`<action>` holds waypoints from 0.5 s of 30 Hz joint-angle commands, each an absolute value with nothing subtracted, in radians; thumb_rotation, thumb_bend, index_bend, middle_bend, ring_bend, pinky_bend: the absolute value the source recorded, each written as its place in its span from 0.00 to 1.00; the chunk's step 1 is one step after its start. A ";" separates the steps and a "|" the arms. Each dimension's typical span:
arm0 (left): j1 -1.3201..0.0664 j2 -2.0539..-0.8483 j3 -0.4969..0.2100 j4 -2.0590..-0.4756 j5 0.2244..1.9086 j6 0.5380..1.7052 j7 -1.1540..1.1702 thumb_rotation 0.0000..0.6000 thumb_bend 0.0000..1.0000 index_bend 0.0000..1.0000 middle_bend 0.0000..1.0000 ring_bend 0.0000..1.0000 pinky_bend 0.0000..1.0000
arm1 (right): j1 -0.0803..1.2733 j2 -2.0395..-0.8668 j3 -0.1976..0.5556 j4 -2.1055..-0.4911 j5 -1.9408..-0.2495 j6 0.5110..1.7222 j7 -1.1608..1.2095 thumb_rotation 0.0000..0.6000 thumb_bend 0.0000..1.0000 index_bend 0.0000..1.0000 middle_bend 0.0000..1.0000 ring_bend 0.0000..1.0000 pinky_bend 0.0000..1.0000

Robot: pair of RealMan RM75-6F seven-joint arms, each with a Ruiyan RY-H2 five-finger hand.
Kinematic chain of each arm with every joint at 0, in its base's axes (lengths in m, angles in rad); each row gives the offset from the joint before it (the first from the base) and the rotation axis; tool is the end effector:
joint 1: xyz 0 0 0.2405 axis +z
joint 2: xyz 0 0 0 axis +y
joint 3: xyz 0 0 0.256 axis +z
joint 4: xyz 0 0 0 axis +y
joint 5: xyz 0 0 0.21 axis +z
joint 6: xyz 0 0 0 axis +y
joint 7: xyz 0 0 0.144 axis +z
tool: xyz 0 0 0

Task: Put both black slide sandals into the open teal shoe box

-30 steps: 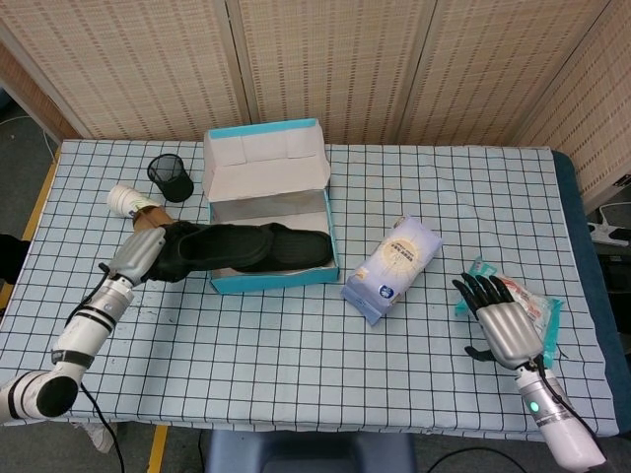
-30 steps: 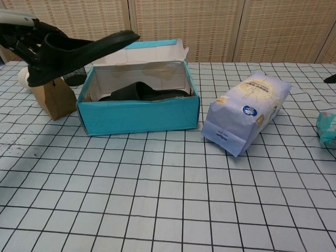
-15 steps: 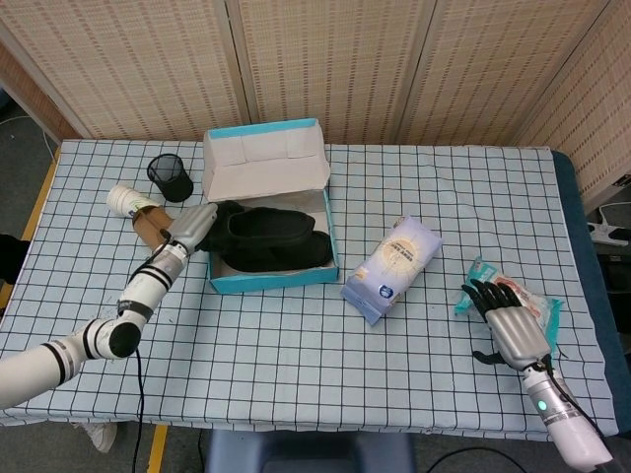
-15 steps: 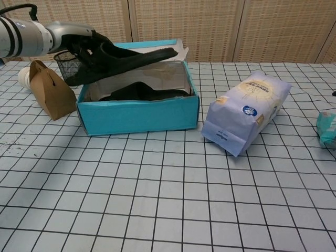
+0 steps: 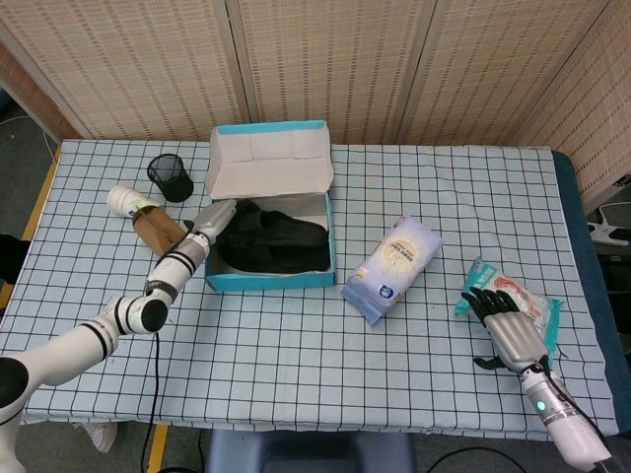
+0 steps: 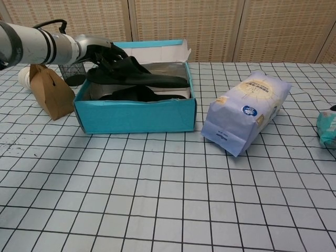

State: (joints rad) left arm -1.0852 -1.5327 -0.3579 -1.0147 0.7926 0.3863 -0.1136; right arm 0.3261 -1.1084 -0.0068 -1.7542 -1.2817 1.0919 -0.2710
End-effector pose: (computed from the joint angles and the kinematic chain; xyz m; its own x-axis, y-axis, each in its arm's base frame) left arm -0.1072 0.4844 0.0178 0.0792 0.4790 0.8742 0.9936 -0.1090 -0.0303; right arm -0.2840 -0.2234 0.0983 0.5027 -0.3660 0.7832 -0.8606 -0.1263 0.4934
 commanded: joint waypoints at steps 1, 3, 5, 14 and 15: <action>-1.083 -1.556 -0.394 -0.998 0.844 0.397 -0.168 1.00 0.64 0.52 0.60 0.52 0.58 | 0.329 -1.111 -0.008 -1.751 -1.281 1.084 -0.268 1.00 0.03 0.00 0.00 0.00 0.00; -1.081 -1.572 -0.407 -0.984 0.874 0.413 -0.195 1.00 0.64 0.52 0.60 0.52 0.58 | 0.329 -1.112 -0.010 -1.750 -1.284 1.082 -0.266 1.00 0.03 0.00 0.00 0.00 0.00; -1.080 -1.590 -0.419 -0.968 0.904 0.417 -0.229 1.00 0.64 0.52 0.60 0.53 0.58 | 0.329 -1.112 -0.011 -1.750 -1.287 1.079 -0.263 1.00 0.03 0.00 0.00 0.00 0.00; -1.087 -1.653 -0.433 -0.867 0.960 0.336 -0.360 1.00 0.63 0.52 0.60 0.52 0.58 | 0.331 -1.116 -0.015 -1.740 -1.292 1.064 -0.244 1.00 0.03 0.00 0.00 0.00 0.00; -1.087 -1.661 -0.430 -0.850 0.960 0.326 -0.366 1.00 0.63 0.51 0.60 0.52 0.58 | 0.332 -1.117 -0.016 -1.739 -1.293 1.062 -0.241 1.00 0.03 0.00 0.00 0.00 0.00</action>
State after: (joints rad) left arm -1.0843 -1.6417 -0.4358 -0.8809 0.9519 0.3502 -0.3487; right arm 0.3315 -1.1161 -0.0157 -1.7398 -1.2923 1.0631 -0.2420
